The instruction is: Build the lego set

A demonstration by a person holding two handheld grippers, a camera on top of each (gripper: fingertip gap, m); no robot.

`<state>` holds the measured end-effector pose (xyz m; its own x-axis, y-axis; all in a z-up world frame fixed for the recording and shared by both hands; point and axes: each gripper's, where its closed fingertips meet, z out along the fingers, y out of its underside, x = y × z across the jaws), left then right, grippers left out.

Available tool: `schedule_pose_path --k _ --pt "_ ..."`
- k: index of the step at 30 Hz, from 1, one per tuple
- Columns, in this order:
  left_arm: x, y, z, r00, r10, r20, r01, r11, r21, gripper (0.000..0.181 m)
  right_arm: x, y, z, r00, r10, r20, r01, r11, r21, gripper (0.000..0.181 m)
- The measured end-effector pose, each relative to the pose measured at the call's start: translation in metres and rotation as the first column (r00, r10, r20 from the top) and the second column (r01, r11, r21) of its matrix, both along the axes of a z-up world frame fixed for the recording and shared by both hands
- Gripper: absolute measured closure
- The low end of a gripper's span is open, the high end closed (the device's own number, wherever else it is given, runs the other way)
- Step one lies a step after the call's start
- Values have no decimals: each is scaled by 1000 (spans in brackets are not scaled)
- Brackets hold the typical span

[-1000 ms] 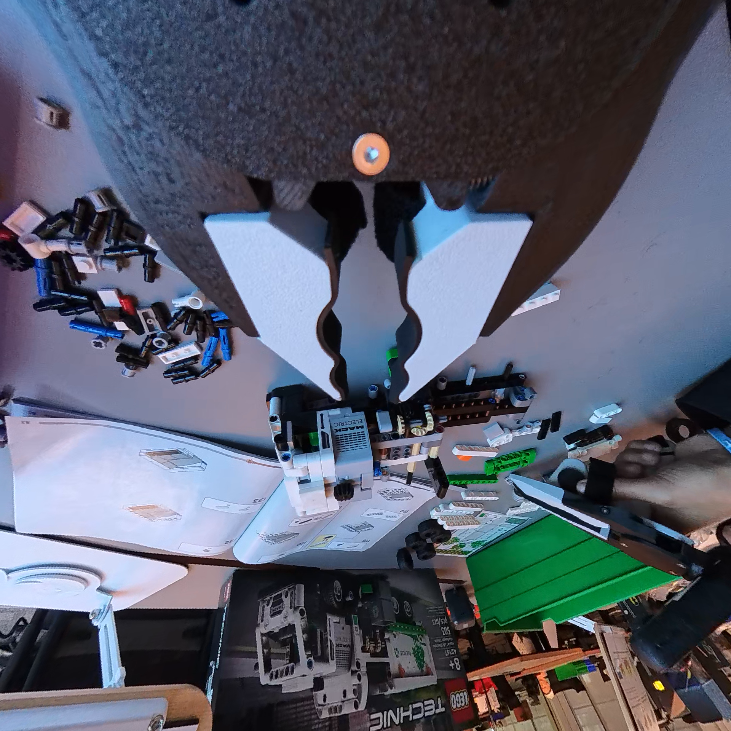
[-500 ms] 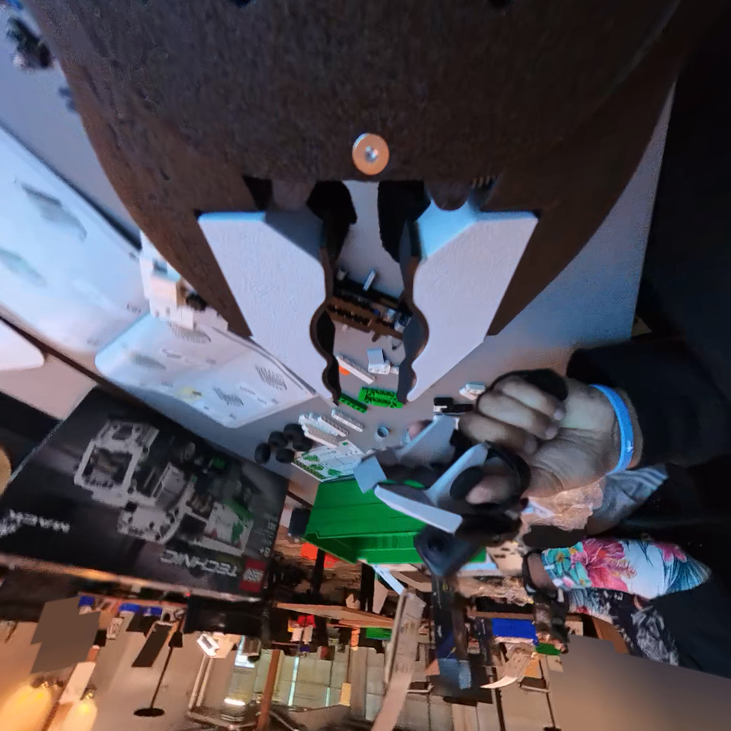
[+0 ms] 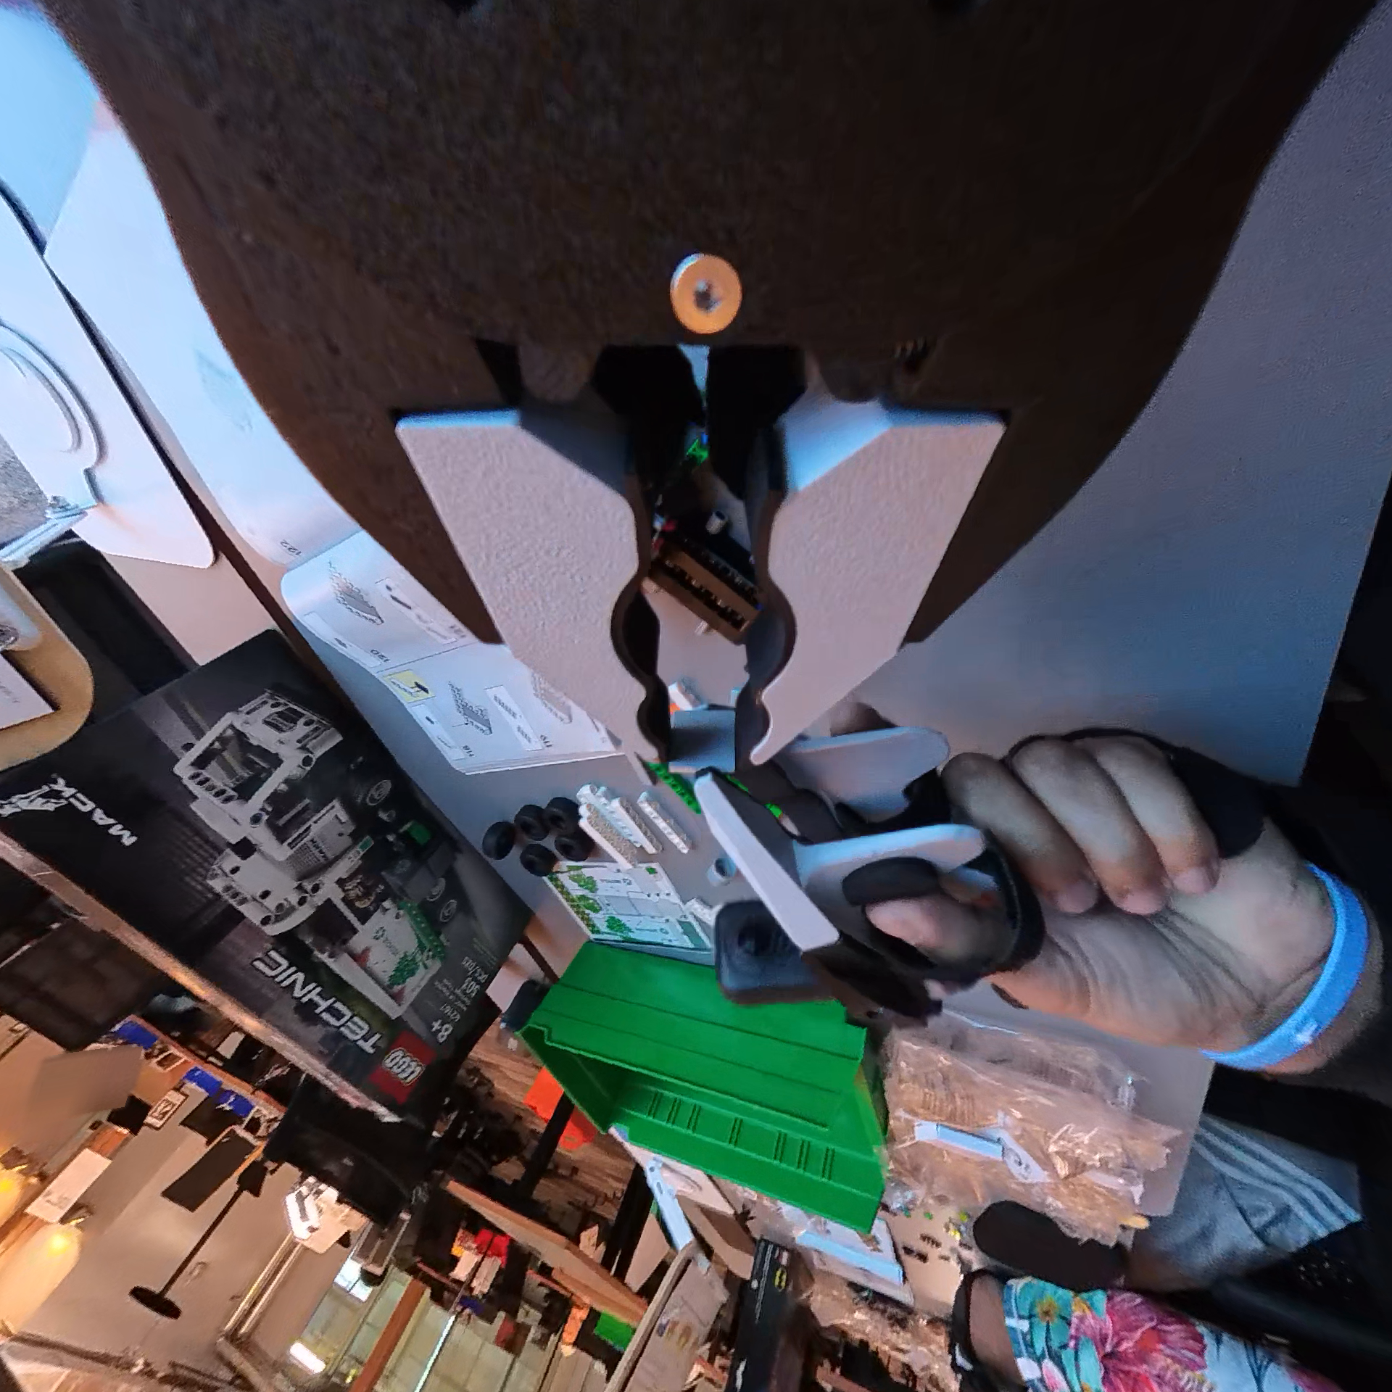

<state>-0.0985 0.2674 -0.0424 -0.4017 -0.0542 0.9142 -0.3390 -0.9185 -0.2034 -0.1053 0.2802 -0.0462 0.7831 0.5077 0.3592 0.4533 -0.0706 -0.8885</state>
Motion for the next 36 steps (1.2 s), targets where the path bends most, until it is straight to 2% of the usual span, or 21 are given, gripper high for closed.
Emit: schedule_pose_path --k 1,3,5,7,10,13,15,16,18,22,25,29,33,36 --pt "-2 0 -6 999 13 -29 -11 997 70 160 -1 -1 -3 1000 4 12 -3 1000 -13 166" --pt "-11 6 -19 993 62 -97 -39 975 220 154 -10 -9 -13 998 54 25 -52 996 -69 166" --pt "-26 18 -32 979 122 -161 -60 936 347 154 -28 -27 -40 985 172 24 -161 954 -253 165" --pt "-43 34 -47 949 214 -233 -77 871 485 154 -40 -49 -79 964 261 47 -207 851 -483 165" --pt "-68 57 -69 877 362 -316 -59 733 677 154 -48 -66 -115 939 326 114 -169 721 -672 165" --pt "-88 73 -96 775 486 -405 62 578 813 154 -51 -69 -130 891 403 211 -128 668 -733 165" --pt "-98 84 -105 713 577 -398 111 468 877 154 -50 -69 -139 852 443 279 -86 644 -760 165" --pt "-101 85 -106 699 599 -390 127 433 893 156 -51 -69 -142 837 460 297 -77 636 -768 165" --pt "-105 83 -106 690 619 -375 134 400 907 156 -55 -70 -144 817 487 309 -80 626 -775 165" --pt "-110 77 -104 705 623 -339 104 381 919 156 -61 -69 -144 825 482 296 -92 629 -772 165" --pt "-109 70 -106 752 587 -301 131 315 940 156 -63 -70 -144 841 468 272 -108 637 -763 160" --pt "-95 68 -104 826 501 -259 229 122 966 153 -66 -67 -139 884 419 205 -150 672 -726 155" --pt "-75 76 -106 876 389 -284 360 -138 923 151 -65 -57 -116 953 296 67 -190 753 -631 154" --pt "-59 85 -111 910 269 -316 393 -313 865 151 -61 -59 -100 977 197 -84 -210 798 -564 153"
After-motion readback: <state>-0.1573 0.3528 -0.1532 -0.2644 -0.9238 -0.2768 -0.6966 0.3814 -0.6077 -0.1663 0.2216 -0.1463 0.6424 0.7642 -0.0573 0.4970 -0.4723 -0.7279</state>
